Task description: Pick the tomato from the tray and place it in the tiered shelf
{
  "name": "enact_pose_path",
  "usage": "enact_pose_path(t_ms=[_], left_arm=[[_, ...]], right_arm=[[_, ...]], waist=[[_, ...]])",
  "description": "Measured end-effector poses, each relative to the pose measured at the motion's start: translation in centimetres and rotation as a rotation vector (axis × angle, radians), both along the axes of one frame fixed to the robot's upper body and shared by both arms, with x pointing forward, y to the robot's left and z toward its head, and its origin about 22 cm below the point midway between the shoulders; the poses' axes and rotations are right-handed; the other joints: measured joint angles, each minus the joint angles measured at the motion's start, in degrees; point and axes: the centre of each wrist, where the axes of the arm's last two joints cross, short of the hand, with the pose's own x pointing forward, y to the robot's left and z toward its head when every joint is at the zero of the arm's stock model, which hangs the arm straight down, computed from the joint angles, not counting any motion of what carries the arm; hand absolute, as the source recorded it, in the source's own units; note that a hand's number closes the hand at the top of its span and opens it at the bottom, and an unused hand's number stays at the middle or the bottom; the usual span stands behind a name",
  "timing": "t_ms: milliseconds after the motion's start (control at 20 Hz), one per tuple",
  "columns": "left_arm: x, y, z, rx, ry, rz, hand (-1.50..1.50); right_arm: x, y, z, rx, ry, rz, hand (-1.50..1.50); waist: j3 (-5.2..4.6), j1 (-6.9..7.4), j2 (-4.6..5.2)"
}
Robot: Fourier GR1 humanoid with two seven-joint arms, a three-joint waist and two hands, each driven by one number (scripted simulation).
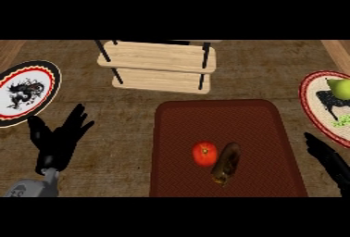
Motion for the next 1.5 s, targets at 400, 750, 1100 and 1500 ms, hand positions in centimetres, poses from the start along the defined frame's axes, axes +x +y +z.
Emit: enact_pose_path(t_ms=[400, 750, 1100, 1500], left_arm=[[0.4, -1.0, 0.4, -0.002, 0.001, -0.030, 0.00], [0.9, -1.2, 0.6, 0.009, 0.003, -0.043, 0.00], [0.9, -0.9, 0.7, 0.005, 0.012, -0.048, 0.00], [0.6, -0.2, 0.3, 0.012, 0.024, -0.022, 0.00]], right_arm=[[0.0, 3.6, 5.2, -0.123, 0.152, -0.016, -1.50], [3.5, 6.2, 5.4, -0.233, 0.178, -0.075, -1.50], [6.8, 10.0, 3.9, -0.297, 0.258, -0.043, -1.50], [8.3, 13.7, 1.6, -0.363, 0.321, -0.020, -1.50]], waist=[[-0.19, 1.62, 0.32], [-0.21, 2.75, 0.55], [-0.20, 2.72, 0.47], [0.01, 1.60, 0.15]])
